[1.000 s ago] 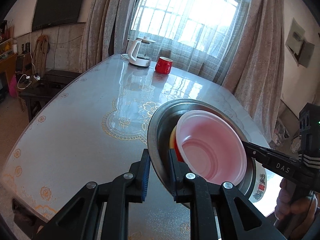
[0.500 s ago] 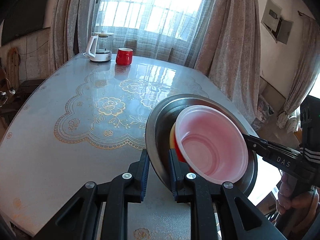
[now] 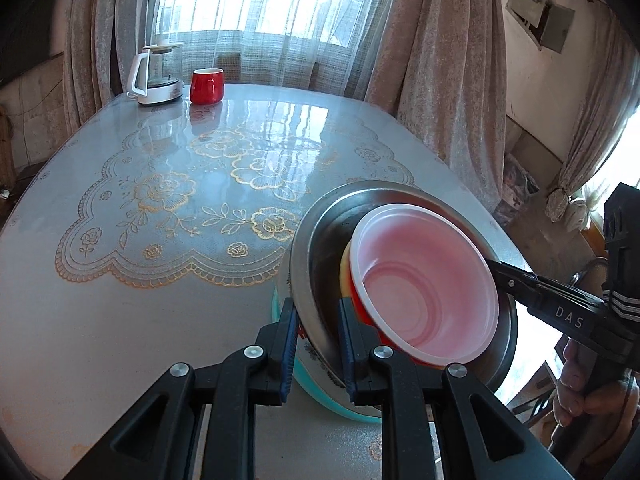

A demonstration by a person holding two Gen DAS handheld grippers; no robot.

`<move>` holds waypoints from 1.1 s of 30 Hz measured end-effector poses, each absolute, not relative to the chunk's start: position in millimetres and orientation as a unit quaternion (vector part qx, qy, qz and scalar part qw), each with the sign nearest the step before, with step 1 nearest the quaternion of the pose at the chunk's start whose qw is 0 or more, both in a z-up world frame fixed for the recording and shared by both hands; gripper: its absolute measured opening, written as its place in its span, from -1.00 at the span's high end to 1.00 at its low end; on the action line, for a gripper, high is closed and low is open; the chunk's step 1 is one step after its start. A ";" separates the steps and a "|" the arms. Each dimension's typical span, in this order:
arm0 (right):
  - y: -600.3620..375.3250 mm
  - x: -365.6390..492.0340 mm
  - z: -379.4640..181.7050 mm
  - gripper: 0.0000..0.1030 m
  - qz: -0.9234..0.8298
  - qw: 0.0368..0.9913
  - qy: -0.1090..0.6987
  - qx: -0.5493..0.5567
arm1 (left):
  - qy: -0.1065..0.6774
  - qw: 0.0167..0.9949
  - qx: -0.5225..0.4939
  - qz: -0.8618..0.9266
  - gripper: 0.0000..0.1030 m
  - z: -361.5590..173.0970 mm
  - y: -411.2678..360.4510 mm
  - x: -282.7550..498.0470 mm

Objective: Organize plates and bowls
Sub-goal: 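Lower the steel bowl onto the red-character plate with both grippers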

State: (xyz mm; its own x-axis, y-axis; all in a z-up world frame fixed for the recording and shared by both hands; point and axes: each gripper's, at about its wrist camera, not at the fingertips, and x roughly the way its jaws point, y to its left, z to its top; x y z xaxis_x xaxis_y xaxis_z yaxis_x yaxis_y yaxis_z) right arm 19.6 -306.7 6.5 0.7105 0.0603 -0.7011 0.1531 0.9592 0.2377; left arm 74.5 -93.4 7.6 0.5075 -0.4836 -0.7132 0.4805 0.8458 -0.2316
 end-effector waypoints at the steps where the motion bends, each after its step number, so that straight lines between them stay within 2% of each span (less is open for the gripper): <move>1: -309.1 19.8 3.7 0.63 -0.026 0.912 0.382 0.144 | 0.412 0.868 0.001 -0.277 0.64 6.0 -95.5 73.6; 11: -320.6 23.4 -17.0 0.63 -0.031 0.904 0.395 0.160 | 0.425 0.863 0.014 -0.273 0.62 -7.5 -106.2 74.8; 33: -322.3 25.1 -22.8 0.67 -0.037 0.902 0.398 0.162 | 0.415 0.873 0.038 -0.253 0.61 -8.4 -114.8 72.8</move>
State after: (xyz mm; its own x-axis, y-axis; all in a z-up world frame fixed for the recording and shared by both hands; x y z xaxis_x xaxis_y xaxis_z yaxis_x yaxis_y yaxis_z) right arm 25.1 -322.3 -22.8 0.6805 0.0633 -0.7300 0.1953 0.9445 0.2640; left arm 72.8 -114.8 -8.4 0.5265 -0.4111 -0.7442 0.4738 0.8687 -0.1446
